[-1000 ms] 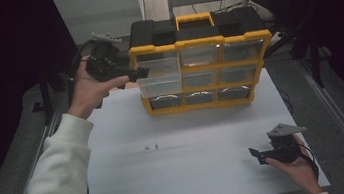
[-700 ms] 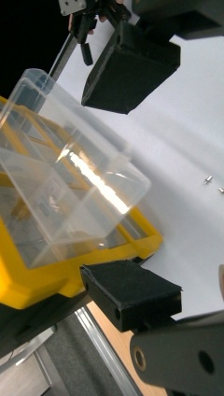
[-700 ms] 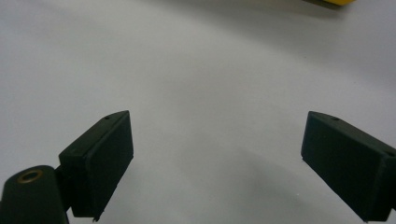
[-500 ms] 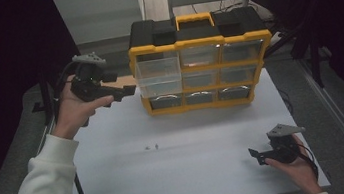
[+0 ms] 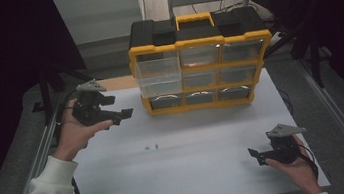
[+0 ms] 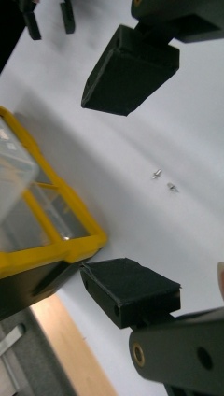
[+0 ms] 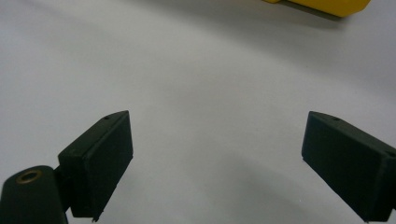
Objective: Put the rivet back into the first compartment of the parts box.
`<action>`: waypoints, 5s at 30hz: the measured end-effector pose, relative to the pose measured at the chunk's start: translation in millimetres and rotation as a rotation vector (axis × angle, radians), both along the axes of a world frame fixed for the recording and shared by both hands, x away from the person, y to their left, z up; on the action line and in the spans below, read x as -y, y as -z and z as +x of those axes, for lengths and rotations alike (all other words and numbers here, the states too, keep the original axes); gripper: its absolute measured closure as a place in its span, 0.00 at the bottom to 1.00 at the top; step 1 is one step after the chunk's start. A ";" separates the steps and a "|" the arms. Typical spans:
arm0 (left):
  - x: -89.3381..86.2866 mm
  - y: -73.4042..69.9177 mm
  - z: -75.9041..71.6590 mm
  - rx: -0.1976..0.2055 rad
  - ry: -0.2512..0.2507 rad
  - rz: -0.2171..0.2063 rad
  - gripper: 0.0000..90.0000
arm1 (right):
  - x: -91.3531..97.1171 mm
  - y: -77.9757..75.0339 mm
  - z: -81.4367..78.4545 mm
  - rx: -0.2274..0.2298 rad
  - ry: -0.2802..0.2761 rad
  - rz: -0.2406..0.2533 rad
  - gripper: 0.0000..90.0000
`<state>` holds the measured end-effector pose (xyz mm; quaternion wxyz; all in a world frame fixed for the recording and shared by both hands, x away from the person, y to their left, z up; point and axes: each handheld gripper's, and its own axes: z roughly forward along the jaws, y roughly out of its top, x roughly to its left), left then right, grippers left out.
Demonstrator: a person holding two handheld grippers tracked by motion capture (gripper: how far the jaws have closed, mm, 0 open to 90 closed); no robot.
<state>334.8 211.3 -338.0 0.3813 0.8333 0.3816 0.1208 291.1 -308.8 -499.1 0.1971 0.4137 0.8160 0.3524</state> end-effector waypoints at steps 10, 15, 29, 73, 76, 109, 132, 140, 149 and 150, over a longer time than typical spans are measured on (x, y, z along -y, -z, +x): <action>-6.2 46.1 -7.3 -0.062 -0.016 -0.003 0.22 | -1.4 1.0 -0.1 -0.005 -0.005 -0.006 0.10; -5.8 65.5 -9.3 -0.080 -0.023 0.014 0.22 | -1.9 1.3 -0.2 -0.007 -0.003 -0.004 0.10; 11.9 116.2 -5.9 -0.150 0.005 0.064 0.22 | -2.3 2.0 0.0 -0.010 -0.005 -0.012 0.10; 54.1 182.1 25.4 -0.225 0.098 0.256 0.64 | 0.7 1.0 1.0 -0.008 0.019 -0.015 0.11; 53.8 181.7 24.8 -0.228 0.108 0.251 0.74 | 1.9 0.4 0.8 -0.005 0.025 -0.013 0.11; 8.1 109.4 11.4 -0.178 0.083 -0.020 0.93 | 1.0 -0.2 1.1 -0.005 0.026 -0.011 0.11; -16.2 30.7 3.8 -0.064 0.051 -0.099 0.93 | 1.1 -0.7 0.5 0.000 0.013 0.006 0.11; -19.7 10.7 7.1 -0.051 0.038 -0.106 0.93 | 0.7 -0.4 0.6 -0.003 0.012 0.003 0.10; -21.1 -12.9 12.5 -0.025 0.035 -0.123 0.93 | 1.0 0.1 1.2 -0.005 0.014 -0.001 0.10; -20.6 -15.6 12.9 -0.022 0.036 -0.121 0.93 | 1.1 0.0 1.2 -0.005 0.014 0.000 0.10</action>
